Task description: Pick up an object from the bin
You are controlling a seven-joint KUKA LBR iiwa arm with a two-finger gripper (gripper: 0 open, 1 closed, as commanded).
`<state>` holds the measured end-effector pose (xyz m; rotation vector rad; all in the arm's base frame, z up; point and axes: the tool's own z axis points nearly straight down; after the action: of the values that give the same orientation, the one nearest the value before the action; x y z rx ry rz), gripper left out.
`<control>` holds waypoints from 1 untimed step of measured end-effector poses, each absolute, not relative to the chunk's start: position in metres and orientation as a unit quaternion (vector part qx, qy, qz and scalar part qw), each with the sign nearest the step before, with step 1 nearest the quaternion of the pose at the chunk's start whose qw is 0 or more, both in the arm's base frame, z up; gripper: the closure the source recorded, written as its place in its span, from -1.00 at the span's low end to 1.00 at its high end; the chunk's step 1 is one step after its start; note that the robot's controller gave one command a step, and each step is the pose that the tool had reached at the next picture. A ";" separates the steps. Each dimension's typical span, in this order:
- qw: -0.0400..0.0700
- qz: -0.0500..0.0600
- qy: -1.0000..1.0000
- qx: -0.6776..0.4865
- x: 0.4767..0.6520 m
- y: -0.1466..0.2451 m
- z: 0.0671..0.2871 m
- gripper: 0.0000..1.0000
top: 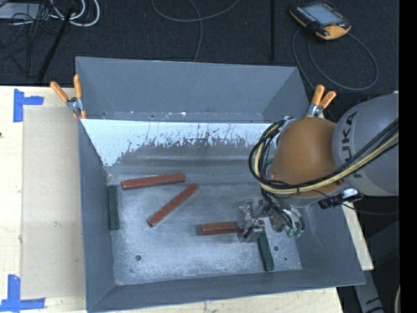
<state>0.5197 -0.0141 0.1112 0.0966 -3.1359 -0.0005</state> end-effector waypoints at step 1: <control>0.002 0.000 -1.000 0.021 0.510 -0.010 0.170 1.00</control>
Offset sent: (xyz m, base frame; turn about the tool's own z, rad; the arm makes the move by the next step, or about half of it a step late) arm 0.0110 0.0427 0.1314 0.0589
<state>0.5099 -0.0098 0.1695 0.0668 -3.1363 -0.0010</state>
